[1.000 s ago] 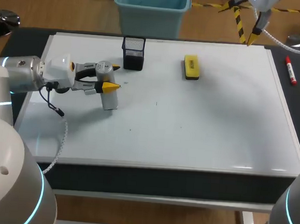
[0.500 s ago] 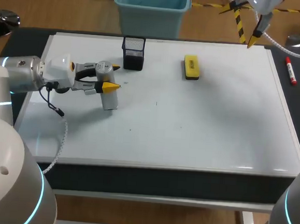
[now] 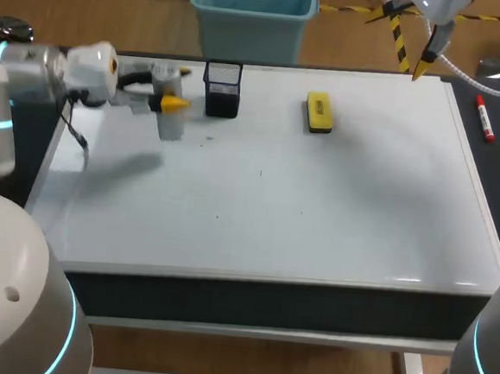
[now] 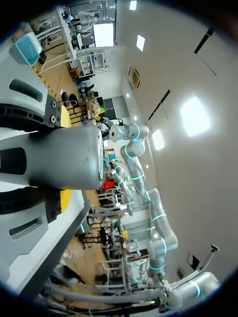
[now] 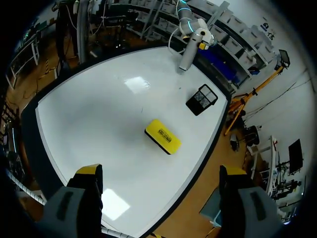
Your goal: Pick up the inspection probe, press it on each red-marked spot on the whiteboard one by one, put down the probe, pick up the eraser, and wipe off all the red marks.
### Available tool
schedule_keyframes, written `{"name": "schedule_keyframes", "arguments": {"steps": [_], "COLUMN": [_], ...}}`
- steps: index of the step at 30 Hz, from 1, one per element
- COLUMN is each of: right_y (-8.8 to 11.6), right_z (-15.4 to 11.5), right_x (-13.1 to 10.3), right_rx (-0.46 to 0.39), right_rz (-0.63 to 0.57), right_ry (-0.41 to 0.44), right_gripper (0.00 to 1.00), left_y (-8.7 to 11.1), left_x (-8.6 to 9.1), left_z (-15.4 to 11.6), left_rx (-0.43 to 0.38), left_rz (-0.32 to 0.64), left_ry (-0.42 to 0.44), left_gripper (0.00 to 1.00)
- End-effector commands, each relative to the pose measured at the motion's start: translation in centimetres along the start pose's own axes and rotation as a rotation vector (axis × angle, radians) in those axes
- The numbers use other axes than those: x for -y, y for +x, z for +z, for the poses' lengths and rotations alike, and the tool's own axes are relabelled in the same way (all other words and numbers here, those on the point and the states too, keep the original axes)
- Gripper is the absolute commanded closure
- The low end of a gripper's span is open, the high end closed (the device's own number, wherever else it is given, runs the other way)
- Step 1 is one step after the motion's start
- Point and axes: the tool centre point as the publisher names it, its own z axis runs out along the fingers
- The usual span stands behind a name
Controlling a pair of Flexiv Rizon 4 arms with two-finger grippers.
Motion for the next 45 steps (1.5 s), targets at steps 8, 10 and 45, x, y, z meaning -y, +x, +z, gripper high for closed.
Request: {"name": "schedule_keyframes", "arguments": {"steps": [8, 10, 45], "right_y": [0.0, 0.0, 0.0], "right_z": [-0.1, -0.1, -0.1], "right_x": [0.0, 0.0, 0.0], "right_rx": [-0.004, -0.004, -0.004], "right_rz": [-0.002, -0.002, -0.002], "right_ry": [0.004, 0.004, 0.004], "right_gripper": [0.00, 0.00, 0.00], "left_y": [-8.2, -8.9, -15.0], "left_x": [3.6, 4.2, 2.2], "left_z": [-0.6, -0.2, 9.0], "left_rx": [-0.149, -0.147, -0.242], "left_rz": [-0.003, 0.000, -0.046], "left_ry": [-0.013, 0.006, 0.080], "left_gripper": [1.00, 1.00, 1.00]}}
